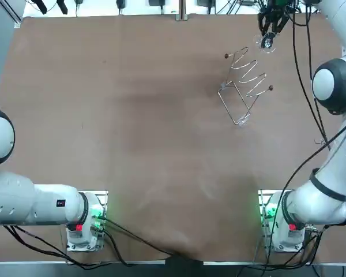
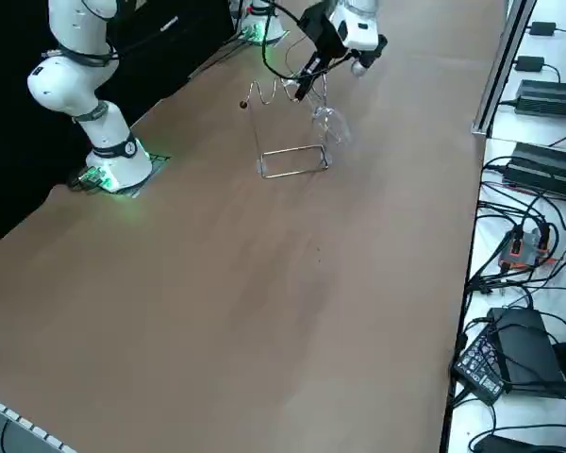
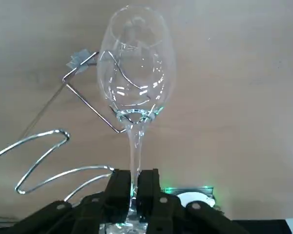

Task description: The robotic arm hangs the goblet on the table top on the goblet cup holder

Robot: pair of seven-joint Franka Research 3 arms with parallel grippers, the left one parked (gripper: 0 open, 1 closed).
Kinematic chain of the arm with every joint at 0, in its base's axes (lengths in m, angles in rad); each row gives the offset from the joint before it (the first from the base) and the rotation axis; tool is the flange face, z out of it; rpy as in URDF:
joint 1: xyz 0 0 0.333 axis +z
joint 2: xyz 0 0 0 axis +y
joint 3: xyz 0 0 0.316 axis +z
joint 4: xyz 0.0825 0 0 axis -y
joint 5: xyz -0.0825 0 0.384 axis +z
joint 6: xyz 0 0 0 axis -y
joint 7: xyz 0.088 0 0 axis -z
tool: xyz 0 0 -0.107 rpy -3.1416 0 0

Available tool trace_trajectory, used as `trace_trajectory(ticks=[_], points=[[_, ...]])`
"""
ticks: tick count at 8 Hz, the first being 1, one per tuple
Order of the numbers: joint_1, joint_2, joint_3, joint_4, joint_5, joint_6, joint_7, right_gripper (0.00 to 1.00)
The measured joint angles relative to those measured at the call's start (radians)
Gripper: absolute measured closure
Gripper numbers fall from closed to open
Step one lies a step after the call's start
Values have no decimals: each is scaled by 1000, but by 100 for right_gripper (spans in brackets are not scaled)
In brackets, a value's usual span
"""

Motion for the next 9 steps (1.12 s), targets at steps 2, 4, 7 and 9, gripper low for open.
trace_trajectory(ticks=[2,4,7,9], points=[[11,13,0,0,16,10,22,89],[15,16,0,0,61,17,63,89],[26,18,1,0,81,23,98,89],[33,28,1,0,83,33,111,89]])
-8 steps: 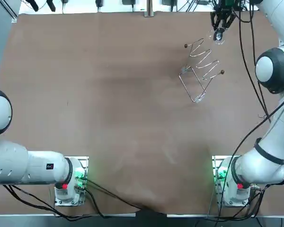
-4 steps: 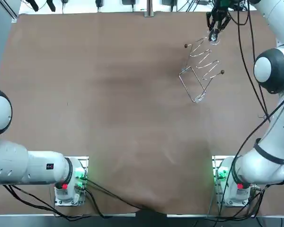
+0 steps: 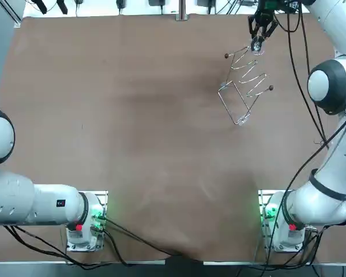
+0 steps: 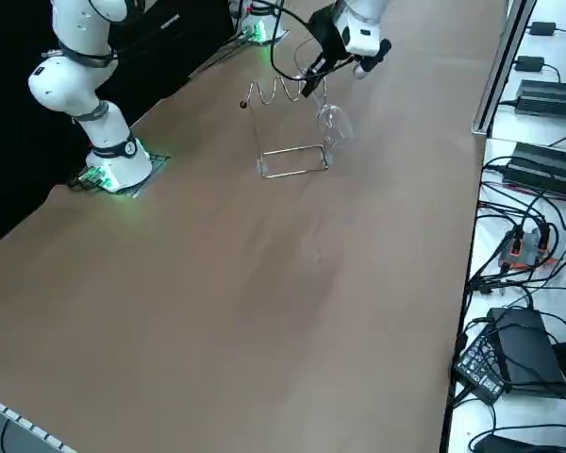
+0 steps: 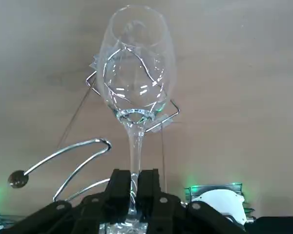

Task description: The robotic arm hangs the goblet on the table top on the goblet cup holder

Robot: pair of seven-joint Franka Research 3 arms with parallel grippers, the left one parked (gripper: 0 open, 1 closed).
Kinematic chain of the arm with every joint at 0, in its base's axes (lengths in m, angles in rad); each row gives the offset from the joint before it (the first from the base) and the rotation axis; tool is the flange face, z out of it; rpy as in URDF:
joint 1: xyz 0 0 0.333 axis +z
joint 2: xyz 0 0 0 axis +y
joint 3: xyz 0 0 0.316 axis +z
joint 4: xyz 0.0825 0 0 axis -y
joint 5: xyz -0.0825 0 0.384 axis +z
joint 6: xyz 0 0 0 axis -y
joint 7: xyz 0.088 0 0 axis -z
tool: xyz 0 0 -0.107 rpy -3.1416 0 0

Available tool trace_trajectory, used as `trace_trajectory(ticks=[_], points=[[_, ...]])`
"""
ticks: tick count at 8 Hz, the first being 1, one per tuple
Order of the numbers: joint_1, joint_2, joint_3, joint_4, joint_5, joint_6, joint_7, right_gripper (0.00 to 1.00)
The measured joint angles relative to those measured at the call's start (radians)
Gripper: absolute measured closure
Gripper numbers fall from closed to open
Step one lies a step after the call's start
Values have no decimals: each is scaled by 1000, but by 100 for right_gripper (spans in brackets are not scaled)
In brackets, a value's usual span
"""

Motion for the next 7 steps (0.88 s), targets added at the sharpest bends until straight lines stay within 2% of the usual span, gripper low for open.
trace_trajectory(ticks=[7], points=[[9,11,0,2,60,33,55,89]])
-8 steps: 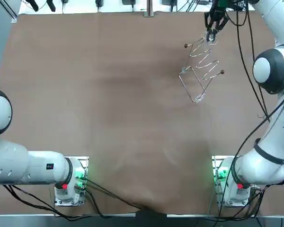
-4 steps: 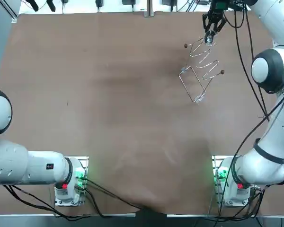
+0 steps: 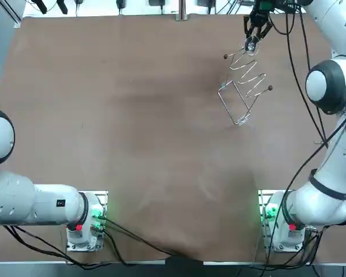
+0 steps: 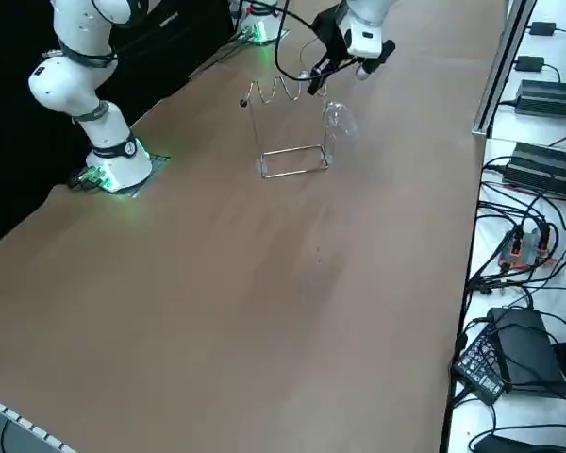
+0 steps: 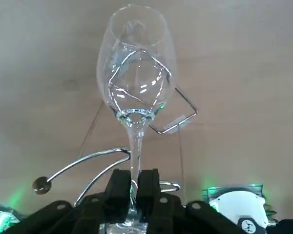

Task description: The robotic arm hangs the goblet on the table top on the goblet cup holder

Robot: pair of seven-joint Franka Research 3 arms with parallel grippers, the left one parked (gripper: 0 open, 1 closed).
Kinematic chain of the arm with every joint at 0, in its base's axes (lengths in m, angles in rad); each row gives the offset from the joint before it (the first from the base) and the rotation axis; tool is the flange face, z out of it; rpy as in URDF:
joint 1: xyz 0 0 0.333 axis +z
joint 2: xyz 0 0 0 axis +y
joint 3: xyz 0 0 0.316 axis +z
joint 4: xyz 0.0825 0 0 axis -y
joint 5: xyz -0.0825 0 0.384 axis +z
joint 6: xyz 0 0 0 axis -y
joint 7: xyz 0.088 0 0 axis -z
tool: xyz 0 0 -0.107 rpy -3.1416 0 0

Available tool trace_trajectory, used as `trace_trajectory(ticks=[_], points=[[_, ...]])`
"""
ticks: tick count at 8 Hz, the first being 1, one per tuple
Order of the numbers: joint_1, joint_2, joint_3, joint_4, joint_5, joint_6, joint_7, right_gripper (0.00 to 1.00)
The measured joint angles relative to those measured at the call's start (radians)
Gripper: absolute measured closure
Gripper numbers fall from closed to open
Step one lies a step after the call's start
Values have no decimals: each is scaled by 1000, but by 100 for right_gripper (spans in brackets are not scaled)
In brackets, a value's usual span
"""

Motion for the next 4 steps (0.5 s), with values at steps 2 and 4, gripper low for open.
trace_trajectory(ticks=[2,4], points=[[1,0,0,0,18,-1,7,89],[-2,1,-2,0,19,0,7,89]])
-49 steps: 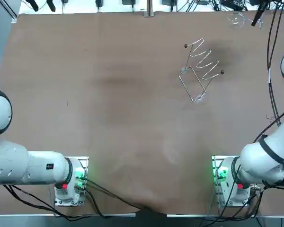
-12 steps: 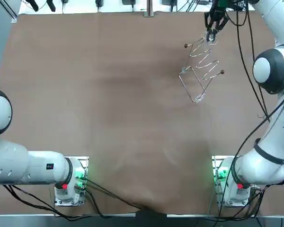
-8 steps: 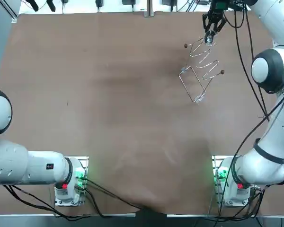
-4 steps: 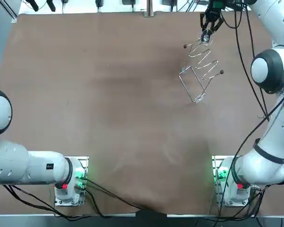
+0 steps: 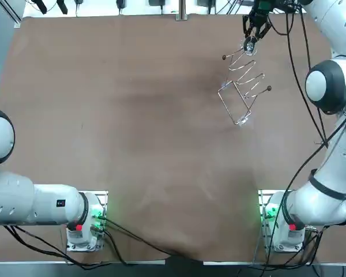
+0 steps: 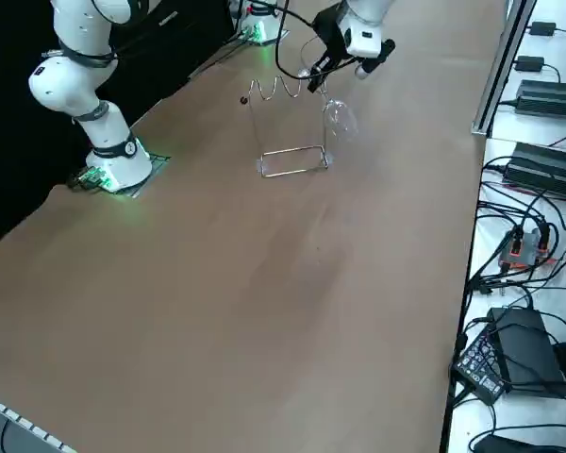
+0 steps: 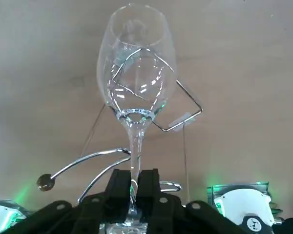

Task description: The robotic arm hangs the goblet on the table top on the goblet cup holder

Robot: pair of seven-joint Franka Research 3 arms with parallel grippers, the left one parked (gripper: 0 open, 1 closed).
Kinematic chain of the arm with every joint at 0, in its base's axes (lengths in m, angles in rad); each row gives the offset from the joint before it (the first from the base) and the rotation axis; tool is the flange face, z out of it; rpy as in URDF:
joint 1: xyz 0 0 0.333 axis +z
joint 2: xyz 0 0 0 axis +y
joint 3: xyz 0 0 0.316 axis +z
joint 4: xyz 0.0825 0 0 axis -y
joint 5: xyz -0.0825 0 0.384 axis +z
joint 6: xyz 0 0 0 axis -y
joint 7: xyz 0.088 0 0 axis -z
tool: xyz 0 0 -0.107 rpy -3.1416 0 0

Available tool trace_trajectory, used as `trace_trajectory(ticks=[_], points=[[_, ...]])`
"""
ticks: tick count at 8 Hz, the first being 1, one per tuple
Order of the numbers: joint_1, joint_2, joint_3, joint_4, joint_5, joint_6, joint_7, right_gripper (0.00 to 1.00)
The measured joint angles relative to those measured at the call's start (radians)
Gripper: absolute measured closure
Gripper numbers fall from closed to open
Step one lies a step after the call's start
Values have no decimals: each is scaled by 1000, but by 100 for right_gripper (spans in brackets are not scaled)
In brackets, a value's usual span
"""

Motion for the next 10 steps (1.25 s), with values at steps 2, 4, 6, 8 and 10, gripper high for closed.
trace_trajectory(ticks=[2,4,6,8,10], points=[[-6,0,-5,0,0,10,-16,89],[-12,0,-6,1,0,33,-45,89],[-12,0,-6,1,0,50,-47,89],[-10,1,-6,1,0,61,-46,89],[-4,3,-6,1,2,65,-39,89]])
